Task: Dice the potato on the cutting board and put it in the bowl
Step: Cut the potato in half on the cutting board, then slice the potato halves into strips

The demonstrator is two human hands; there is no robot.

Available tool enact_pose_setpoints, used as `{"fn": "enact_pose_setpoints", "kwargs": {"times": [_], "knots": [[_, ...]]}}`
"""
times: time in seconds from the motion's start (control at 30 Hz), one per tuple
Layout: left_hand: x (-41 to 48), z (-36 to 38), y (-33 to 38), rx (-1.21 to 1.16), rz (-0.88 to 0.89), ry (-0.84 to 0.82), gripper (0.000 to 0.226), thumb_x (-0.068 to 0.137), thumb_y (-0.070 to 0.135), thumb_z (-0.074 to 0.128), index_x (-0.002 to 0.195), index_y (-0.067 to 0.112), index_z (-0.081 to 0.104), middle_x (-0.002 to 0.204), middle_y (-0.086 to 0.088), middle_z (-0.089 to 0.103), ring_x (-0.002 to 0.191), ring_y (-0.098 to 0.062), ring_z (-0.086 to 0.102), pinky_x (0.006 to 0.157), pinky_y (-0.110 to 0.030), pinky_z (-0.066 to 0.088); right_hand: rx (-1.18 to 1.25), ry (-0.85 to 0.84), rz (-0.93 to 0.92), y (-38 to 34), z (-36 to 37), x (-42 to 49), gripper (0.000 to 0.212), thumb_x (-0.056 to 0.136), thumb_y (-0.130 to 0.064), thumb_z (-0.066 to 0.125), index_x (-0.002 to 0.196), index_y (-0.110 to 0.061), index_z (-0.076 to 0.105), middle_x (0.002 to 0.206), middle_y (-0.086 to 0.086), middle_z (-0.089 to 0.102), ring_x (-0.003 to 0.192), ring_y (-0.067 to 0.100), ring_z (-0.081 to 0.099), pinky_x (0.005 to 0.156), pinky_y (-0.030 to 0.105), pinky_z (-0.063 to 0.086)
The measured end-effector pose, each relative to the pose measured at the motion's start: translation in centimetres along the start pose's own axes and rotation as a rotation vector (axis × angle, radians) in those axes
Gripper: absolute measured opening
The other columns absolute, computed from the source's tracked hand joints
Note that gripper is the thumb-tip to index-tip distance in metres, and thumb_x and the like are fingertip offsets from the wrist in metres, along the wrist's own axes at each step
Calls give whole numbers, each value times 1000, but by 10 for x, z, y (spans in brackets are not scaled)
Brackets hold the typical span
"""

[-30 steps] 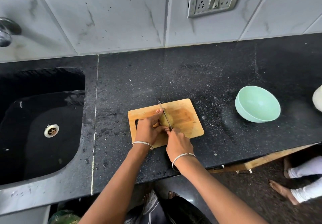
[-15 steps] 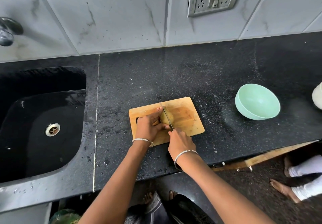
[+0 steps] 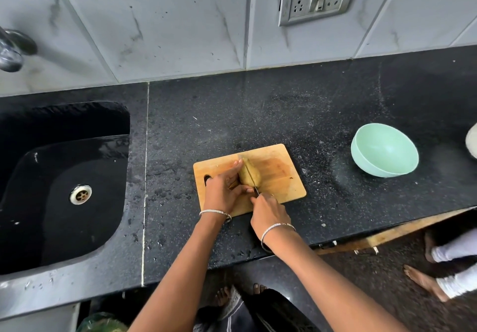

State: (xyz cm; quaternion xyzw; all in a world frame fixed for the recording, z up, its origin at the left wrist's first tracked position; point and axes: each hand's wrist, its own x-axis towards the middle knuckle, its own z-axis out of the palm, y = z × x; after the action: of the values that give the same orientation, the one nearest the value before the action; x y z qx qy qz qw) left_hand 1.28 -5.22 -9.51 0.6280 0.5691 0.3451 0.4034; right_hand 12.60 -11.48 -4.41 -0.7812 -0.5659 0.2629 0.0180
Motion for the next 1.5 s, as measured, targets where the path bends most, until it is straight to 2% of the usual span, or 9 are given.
{"fn": "enact_pose_setpoints", "kwargs": {"times": [0.5,0.63,0.73,0.87,1.0,1.17,1.27,1.4,1.5], "knots": [[-5,0,7,-269,-126,-52,78,65,-3,84,135,13,54,134,-3,58,122,-11,56,105,-30,45,-61,-74,35,50,-3,-66,35,105,-37,30,112,-9,51,115,16,63,109,38,60,74,39,45],[-6,-1,9,-245,-113,-49,77,64,1,86,133,14,55,128,-3,62,120,-12,57,99,-22,47,-74,-116,1,67,-44,-70,36,103,-43,32,91,-16,53,103,15,65,100,36,62,71,37,41],[-6,-2,10,-188,-83,-30,75,63,5,88,131,13,56,121,-4,65,115,-14,61,89,-13,50,-4,-42,-41,66,-61,-55,36,101,-46,38,82,-17,49,85,11,60,88,34,59,65,36,34],[-8,-3,15,-109,-52,-30,76,63,10,89,130,13,53,119,-8,64,109,-11,60,78,-3,47,193,176,-67,53,-50,-17,31,93,-48,53,80,-20,52,77,3,58,82,32,61,65,37,44],[-9,-4,18,-45,-36,-34,74,65,15,89,129,15,51,119,-9,62,106,-7,57,74,0,45,328,366,-39,32,-43,22,30,86,-46,66,94,-18,58,93,0,53,92,27,59,73,35,44],[-10,-4,21,-38,-36,-84,80,68,5,85,134,13,42,111,3,56,82,17,56,69,-8,50,261,277,-23,23,-38,54,47,74,-58,73,93,-19,53,105,6,57,97,30,58,73,36,44],[-9,-4,22,-23,-42,-99,84,66,5,86,136,17,40,109,6,52,84,8,59,72,-13,53,255,271,2,24,-33,63,43,74,-47,77,99,-16,62,108,6,62,99,31,61,73,35,44],[-6,-5,20,-13,-45,-92,85,64,7,88,134,22,43,109,2,55,87,-13,66,78,-27,59,635,223,94,30,-34,64,32,70,-42,81,73,-15,65,74,2,65,66,21,60,57,30,44],[-5,-5,20,9,-36,-73,84,61,9,90,132,21,46,112,-1,56,89,-4,62,76,-24,58,1098,43,199,33,-39,60,25,83,-35,72,85,-12,65,76,12,72,42,12,40,39,23,34]]}}
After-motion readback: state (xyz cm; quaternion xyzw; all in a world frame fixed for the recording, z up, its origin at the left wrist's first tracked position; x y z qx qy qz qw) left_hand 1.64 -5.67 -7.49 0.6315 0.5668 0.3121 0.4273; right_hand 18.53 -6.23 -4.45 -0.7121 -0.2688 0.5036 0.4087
